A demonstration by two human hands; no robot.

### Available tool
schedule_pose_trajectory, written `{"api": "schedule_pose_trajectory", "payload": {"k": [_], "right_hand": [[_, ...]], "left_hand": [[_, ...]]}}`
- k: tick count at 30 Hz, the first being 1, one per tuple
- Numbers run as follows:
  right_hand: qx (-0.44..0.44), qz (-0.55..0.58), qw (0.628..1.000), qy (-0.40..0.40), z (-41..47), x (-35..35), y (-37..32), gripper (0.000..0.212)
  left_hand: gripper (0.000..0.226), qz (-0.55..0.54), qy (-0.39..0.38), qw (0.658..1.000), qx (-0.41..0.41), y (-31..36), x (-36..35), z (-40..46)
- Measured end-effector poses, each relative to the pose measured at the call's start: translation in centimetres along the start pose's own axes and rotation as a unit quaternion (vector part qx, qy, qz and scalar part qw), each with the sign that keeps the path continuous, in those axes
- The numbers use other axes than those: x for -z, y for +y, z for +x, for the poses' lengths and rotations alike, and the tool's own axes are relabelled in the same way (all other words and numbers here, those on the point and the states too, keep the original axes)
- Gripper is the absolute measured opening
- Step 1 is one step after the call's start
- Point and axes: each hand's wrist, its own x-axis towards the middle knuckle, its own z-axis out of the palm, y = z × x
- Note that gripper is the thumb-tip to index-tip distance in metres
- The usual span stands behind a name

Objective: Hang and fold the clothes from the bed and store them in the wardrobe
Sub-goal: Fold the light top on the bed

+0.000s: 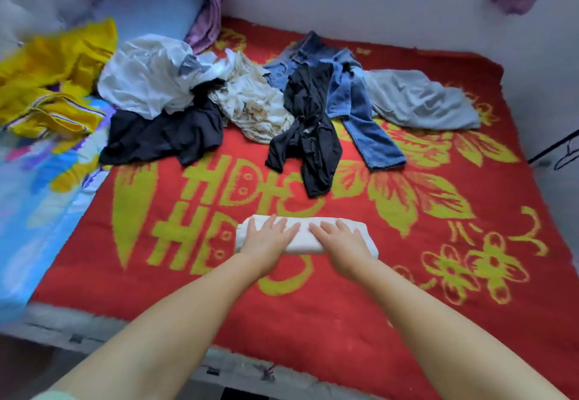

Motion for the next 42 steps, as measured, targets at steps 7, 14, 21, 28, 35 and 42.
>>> {"api": "schedule_pose_trajectory", "payload": {"k": [7, 14, 21, 28, 35, 42], "right_hand": [[0.129, -0.112, 0.985, 0.027, -8.2, -1.0, -7.6, 0.071], [0.295, -0.180, 0.938, -0.016, -14.2, -6.2, -19.0, 0.075], [0.410, -0.272, 0.870, -0.026, -22.1, -10.6, -34.9, 0.077], [0.506, -0.323, 0.799, -0.025, -33.9, -20.5, -53.2, 0.070], [0.601, -0.340, 0.723, -0.019, -47.5, -33.1, -70.1, 0.068], [0.614, -0.382, 0.687, -0.073, -52.3, -40.4, -78.8, 0.069]], "left_hand": [[0.079, -0.047, 0.050, 0.989, 0.130, 1.3, -5.5, -14.1], [0.093, -0.121, 0.018, 0.950, 0.286, 1.1, -14.0, -29.6], [0.069, -0.217, 0.036, 0.877, 0.427, 0.1, -21.5, -47.1], [0.067, -0.277, 0.043, 0.809, 0.517, 0.5, -32.6, -68.5], [0.089, -0.295, 0.008, 0.745, 0.598, 2.4, -46.0, -89.5], [0.065, -0.343, -0.012, 0.708, 0.617, 2.2, -54.9, -97.9]]}}
